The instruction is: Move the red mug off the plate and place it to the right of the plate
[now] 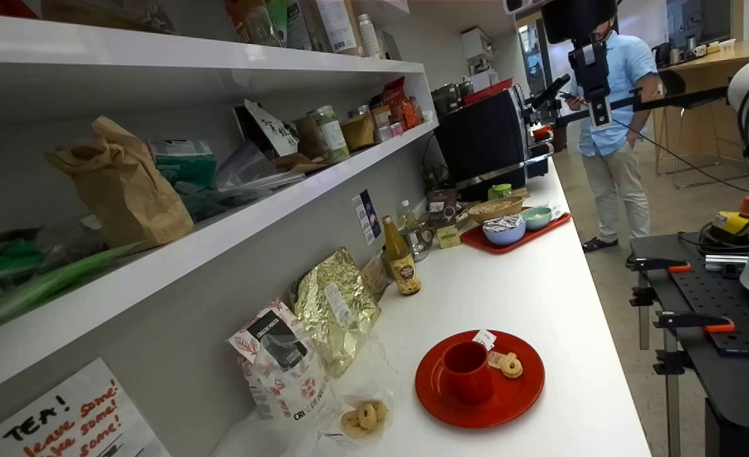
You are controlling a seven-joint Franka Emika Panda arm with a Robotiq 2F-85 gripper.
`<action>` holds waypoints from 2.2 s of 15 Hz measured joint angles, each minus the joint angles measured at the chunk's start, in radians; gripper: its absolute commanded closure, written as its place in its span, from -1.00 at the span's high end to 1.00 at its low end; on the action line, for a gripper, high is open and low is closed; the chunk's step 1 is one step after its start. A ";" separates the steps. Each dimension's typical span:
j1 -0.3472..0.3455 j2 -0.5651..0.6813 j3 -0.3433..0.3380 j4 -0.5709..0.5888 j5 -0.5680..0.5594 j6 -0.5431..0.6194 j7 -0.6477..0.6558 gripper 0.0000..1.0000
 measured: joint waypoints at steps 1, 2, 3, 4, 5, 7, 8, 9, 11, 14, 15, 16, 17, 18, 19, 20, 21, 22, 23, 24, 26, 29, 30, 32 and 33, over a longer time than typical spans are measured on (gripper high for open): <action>0.000 0.000 -0.004 0.000 -0.004 0.014 -0.001 1.00; -0.001 0.001 -0.011 0.000 -0.012 0.040 -0.004 1.00; -0.003 0.006 -0.021 0.000 -0.022 0.076 -0.007 1.00; -0.007 0.014 -0.030 0.002 -0.029 0.119 -0.010 1.00; -0.011 0.028 -0.038 0.007 -0.034 0.164 -0.010 1.00; -0.015 0.069 -0.048 0.023 -0.039 0.252 -0.013 1.00; -0.017 0.096 -0.053 0.031 -0.043 0.295 -0.017 1.00; -0.019 0.126 -0.056 0.039 -0.044 0.335 -0.020 1.00; -0.018 0.195 -0.059 0.056 -0.044 0.399 -0.020 1.00; -0.018 0.306 -0.065 0.069 -0.044 0.474 -0.020 1.00; -0.018 0.345 -0.070 0.070 -0.043 0.493 -0.020 1.00; -0.017 0.383 -0.075 0.071 -0.041 0.508 -0.020 1.00; -0.014 0.423 -0.080 0.073 -0.039 0.520 -0.020 1.00; -0.011 0.461 -0.086 0.077 -0.037 0.526 -0.021 1.00; -0.007 0.500 -0.092 0.083 -0.035 0.527 -0.021 1.00; -0.002 0.538 -0.098 0.090 -0.034 0.527 -0.023 1.00; 0.002 0.576 -0.103 0.099 -0.031 0.527 -0.025 1.00; 0.007 0.612 -0.108 0.113 -0.031 0.526 -0.025 1.00; 0.013 0.647 -0.114 0.129 -0.031 0.525 -0.025 1.00; 0.017 0.681 -0.121 0.151 -0.031 0.524 -0.025 1.00; 0.025 0.748 -0.140 0.208 -0.038 0.519 -0.024 1.00; 0.034 0.845 -0.178 0.323 -0.053 0.488 -0.020 1.00; 0.038 0.879 -0.191 0.363 -0.054 0.469 -0.020 1.00; 0.050 0.951 -0.210 0.435 -0.054 0.427 -0.020 1.00; 0.057 0.989 -0.214 0.466 -0.052 0.406 -0.022 1.00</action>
